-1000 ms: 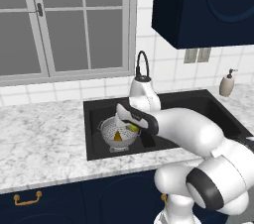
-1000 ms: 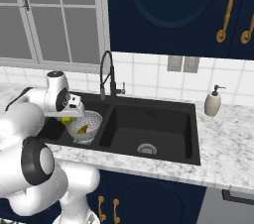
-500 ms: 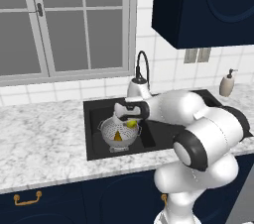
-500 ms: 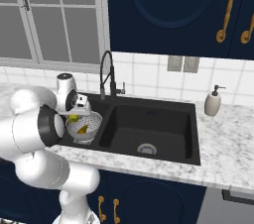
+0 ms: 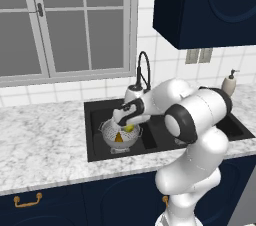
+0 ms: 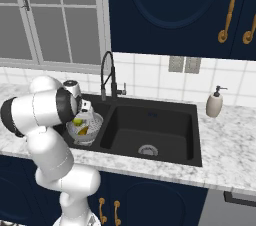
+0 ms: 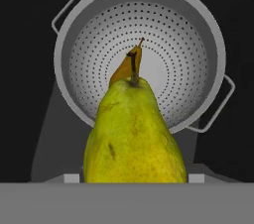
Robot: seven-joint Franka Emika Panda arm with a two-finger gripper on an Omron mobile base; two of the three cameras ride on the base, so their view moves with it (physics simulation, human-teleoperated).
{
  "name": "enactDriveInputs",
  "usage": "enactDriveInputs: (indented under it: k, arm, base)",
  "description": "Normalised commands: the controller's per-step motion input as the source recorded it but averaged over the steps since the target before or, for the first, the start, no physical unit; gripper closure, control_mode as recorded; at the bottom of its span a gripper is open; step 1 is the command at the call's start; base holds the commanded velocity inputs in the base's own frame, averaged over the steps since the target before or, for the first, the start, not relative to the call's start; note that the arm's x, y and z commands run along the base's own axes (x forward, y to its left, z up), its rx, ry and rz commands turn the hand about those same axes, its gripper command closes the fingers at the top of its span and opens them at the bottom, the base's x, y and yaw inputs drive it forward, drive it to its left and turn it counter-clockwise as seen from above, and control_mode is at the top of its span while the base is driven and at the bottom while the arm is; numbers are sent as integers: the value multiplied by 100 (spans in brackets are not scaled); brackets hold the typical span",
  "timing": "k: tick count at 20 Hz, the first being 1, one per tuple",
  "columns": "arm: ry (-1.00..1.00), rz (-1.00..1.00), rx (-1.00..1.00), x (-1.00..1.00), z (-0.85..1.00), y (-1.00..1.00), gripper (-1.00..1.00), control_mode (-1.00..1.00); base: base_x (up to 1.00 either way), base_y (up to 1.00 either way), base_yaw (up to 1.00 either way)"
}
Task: Put the colander in the sink, put the pear, pear in the colander, and turn on the sink faucet and pour water over the colander.
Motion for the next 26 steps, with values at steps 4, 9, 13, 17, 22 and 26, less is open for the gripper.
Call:
enactDriveInputs:
  k: [4,9,13,17,22,26]
  arm:
    - [0,0,0,49,-28,9,100,-100]
    - [0,0,0,58,-25,12,100,-100]
    - [0,0,-1,41,-42,7,100,-100]
    - [0,0,0,36,-52,5,100,-100]
    - [0,0,0,29,-47,5,100,-100]
    - [0,0,0,13,-19,3,-100,-100]
  base:
    - [0,0,0]
    - [0,0,0]
    - [0,0,0]
    - [0,0,0]
    - [0,0,0]
    - [0,0,0]
